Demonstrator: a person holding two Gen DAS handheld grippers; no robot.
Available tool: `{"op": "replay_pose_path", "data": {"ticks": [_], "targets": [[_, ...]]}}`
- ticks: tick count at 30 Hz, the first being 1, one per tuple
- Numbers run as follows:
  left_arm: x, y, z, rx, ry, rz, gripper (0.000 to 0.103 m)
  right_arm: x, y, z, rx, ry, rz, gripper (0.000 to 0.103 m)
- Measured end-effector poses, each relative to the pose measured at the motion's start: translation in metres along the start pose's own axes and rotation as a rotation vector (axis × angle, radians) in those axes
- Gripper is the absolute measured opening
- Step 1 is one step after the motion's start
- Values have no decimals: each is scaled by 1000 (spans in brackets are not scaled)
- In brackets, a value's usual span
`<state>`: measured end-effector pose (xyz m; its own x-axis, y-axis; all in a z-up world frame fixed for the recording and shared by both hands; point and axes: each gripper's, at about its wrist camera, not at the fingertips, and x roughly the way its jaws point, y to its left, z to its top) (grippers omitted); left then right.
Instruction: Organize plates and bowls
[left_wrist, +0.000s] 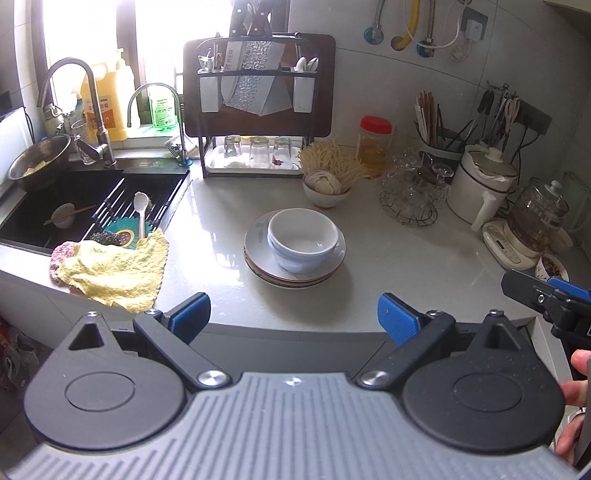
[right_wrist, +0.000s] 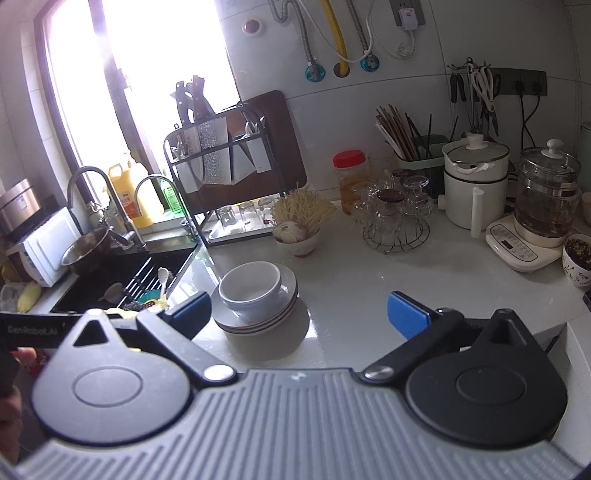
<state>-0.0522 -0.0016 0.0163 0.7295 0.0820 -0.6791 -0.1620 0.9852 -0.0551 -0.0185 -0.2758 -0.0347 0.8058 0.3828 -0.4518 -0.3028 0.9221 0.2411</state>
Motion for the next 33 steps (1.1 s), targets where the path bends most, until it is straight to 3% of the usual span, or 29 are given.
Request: {"op": "replay_pose_path", "data": {"ticks": [33], "targets": [[-10, -4, -6, -9, -22, 26, 101, -1, 8, 1, -52, 7, 71, 103]]}}
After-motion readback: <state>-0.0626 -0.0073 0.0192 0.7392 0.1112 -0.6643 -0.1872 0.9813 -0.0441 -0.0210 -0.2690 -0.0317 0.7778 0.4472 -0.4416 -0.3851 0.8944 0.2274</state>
